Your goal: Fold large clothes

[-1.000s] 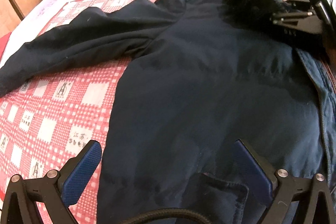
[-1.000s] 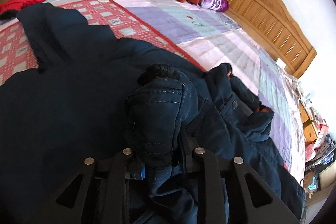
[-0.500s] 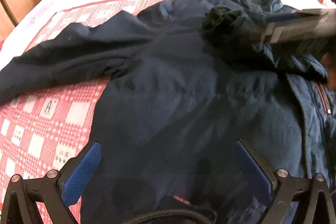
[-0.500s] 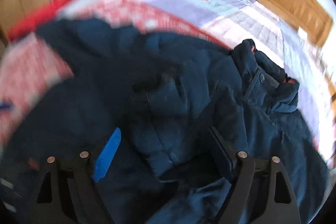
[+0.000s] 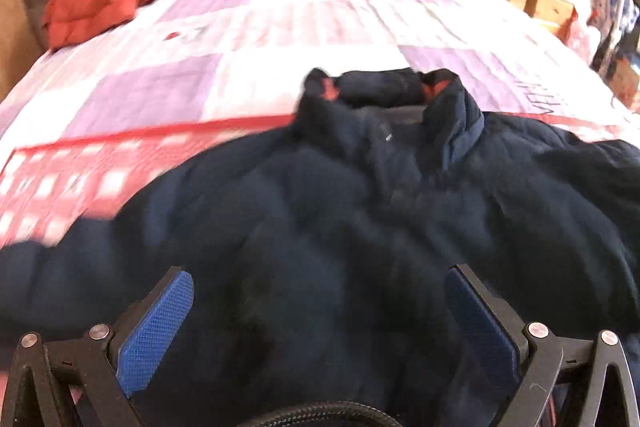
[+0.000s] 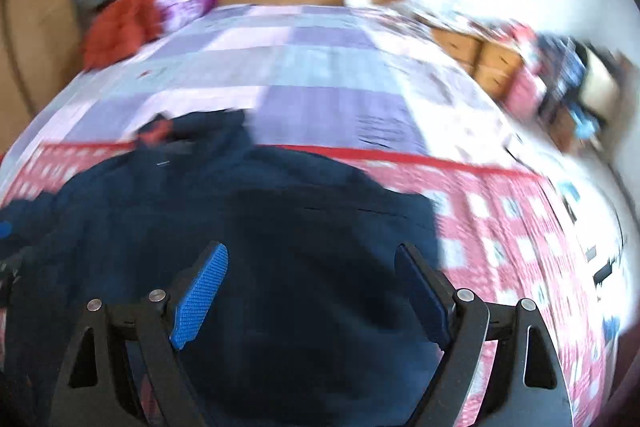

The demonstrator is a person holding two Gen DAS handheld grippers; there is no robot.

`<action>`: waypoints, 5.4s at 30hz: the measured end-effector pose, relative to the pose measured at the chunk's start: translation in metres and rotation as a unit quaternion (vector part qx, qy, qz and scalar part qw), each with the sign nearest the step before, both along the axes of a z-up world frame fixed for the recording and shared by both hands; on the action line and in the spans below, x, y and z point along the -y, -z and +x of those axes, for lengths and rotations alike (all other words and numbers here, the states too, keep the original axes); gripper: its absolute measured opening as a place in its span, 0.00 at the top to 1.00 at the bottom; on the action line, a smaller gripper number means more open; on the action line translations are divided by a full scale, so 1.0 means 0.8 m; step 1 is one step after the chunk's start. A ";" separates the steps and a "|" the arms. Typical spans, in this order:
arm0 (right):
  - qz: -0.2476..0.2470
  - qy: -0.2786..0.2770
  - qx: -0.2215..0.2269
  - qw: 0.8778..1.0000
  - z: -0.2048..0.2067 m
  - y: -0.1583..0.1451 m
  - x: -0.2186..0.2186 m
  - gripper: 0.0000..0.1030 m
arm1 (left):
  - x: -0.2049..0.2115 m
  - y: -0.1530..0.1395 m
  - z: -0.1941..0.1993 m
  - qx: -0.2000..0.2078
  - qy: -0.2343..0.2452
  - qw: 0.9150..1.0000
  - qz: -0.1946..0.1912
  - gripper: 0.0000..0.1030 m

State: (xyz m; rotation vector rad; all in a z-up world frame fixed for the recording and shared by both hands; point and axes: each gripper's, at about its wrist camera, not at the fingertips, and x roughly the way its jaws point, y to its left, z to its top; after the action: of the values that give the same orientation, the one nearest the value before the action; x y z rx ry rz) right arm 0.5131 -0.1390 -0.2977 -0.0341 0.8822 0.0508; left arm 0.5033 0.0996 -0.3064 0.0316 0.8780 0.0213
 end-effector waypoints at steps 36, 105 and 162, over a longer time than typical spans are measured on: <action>0.020 -0.009 -0.078 0.997 0.124 0.083 0.089 0.07 | -0.020 0.099 0.030 -0.070 -0.054 0.995 0.034 0.00; -0.069 -0.086 -0.006 0.994 -0.005 0.065 -0.012 0.23 | -0.043 0.065 -0.043 -0.043 -0.031 0.997 0.058 0.00; -0.041 -0.114 0.013 0.993 0.000 0.145 -0.275 0.11 | -0.680 0.093 -0.255 0.048 -0.381 0.896 -0.221 0.00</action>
State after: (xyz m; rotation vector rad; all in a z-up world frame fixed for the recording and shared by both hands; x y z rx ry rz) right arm 0.5134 0.0811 -0.4140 -0.2125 0.8515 0.2272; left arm 0.2996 0.6433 -0.3806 -0.7404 0.7338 0.5533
